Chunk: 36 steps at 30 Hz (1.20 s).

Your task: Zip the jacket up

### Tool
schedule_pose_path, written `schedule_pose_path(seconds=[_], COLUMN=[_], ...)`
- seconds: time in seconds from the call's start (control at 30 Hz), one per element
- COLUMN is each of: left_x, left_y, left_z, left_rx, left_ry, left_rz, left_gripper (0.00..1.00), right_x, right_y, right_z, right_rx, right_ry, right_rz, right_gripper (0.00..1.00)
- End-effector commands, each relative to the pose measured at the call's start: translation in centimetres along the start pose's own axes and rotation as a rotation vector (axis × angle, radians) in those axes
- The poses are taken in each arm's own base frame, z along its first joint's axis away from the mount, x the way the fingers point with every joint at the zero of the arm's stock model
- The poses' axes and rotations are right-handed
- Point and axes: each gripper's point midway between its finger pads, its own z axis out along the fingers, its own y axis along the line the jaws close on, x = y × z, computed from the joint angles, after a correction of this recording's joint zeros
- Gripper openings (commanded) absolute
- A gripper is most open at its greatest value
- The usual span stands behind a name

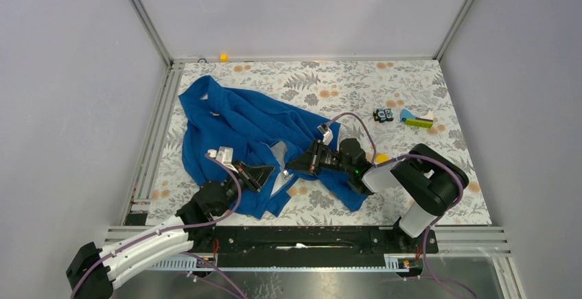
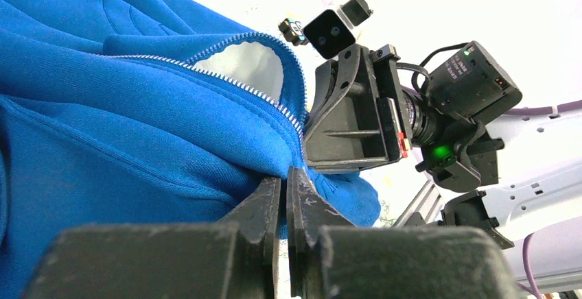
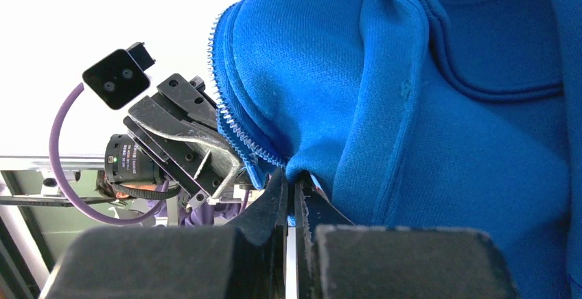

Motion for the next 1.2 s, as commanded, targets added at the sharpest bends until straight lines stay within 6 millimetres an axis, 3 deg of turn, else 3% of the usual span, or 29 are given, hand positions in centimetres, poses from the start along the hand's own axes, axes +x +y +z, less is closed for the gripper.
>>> schedule_pose_path(seconds=[0.0, 0.97, 1.17], left_x=[-0.6, -0.5, -0.4], left_y=[-0.3, -0.4, -0.5], left_z=[0.0, 0.1, 0.2], left_rx=[0.024, 0.027, 0.030], left_ry=[-0.043, -0.050, -0.044], left_rz=[-0.027, -0.079, -0.081], left_gripper=[0.00, 0.00, 0.00], right_x=[-1.0, -1.6, -2.1], right_y=[2.1, 2.8, 3.9], right_z=[1.0, 0.9, 1.2], right_rx=[-0.074, -0.076, -0.108], right_ry=[-0.031, -0.070, -0.080], right_rz=[-0.046, -0.070, -0.071], right_gripper=[0.00, 0.00, 0.00])
